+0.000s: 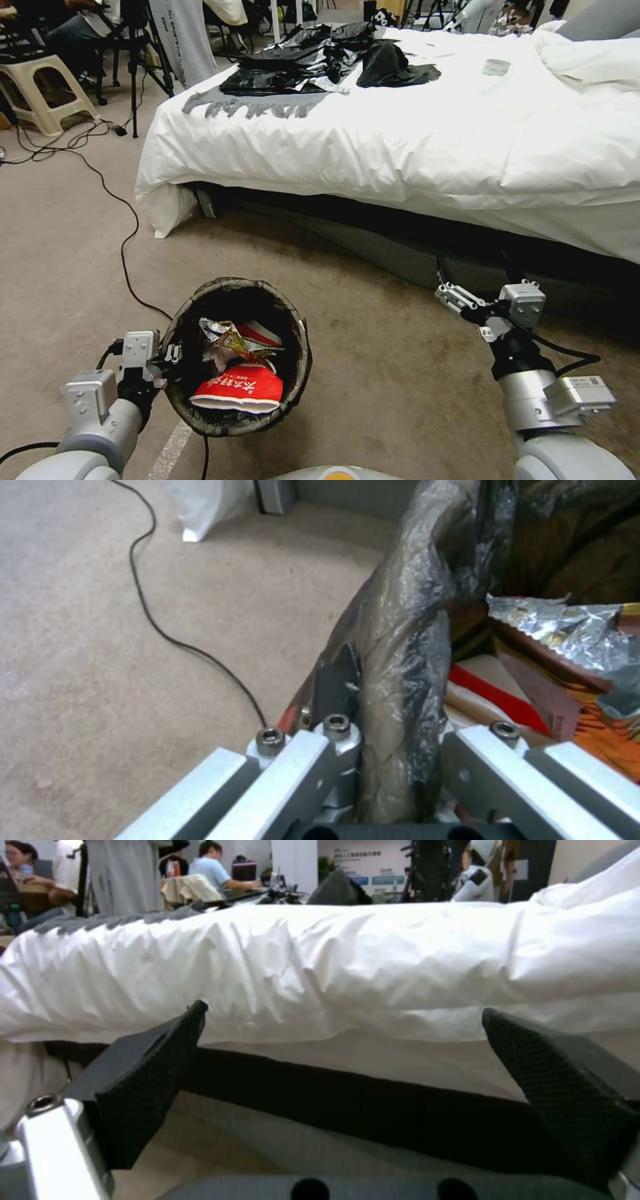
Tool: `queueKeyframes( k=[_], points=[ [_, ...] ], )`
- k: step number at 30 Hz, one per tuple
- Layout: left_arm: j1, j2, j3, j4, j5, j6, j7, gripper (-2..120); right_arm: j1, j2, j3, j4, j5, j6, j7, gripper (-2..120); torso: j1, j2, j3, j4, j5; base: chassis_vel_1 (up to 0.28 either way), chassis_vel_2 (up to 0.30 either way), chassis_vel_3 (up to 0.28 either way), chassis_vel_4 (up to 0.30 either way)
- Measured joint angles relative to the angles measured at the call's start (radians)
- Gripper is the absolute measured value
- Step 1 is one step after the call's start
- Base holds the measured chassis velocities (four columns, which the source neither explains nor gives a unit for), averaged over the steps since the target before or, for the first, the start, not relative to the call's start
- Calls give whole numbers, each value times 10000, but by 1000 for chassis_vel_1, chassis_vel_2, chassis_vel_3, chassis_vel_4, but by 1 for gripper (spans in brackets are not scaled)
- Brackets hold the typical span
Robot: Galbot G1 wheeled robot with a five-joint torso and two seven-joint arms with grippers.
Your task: Pick up the trash bin, then pick up the garbage from the floor and place it into the trash bin.
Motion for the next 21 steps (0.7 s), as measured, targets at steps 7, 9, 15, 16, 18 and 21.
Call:
queueKeyframes(
  k=[7,9,15,16,18,21],
  points=[
    [-131,-66,14,0,-77,8,-1,0,-94,139,-93,-234,-174,-30,12,100,0,0,0,0,1,49,46,49,48],
    [-140,-98,14,0,-88,8,-2,0,-111,138,-107,-285,-199,-36,13,100,-1,0,1,1,1,61,67,69,63],
    [-142,-133,3,0,-133,5,-5,0,-189,144,-234,-461,-226,-75,65,100,-1,0,1,0,1,62,52,68,60],
    [-153,-131,-9,0,-164,4,-9,0,-218,152,-280,-530,-246,-100,86,100,0,0,1,-1,1,41,45,46,61],
    [-163,-132,-11,0,-180,2,-15,0,-225,152,-288,-575,-267,-106,93,100,0,0,1,0,1,67,59,46,49],
    [-175,-165,-10,-1,-189,-4,-21,0,-228,131,-281,-670,-273,-128,146,100,-1,1,1,0,0,67,65,47,54]
  ],
)
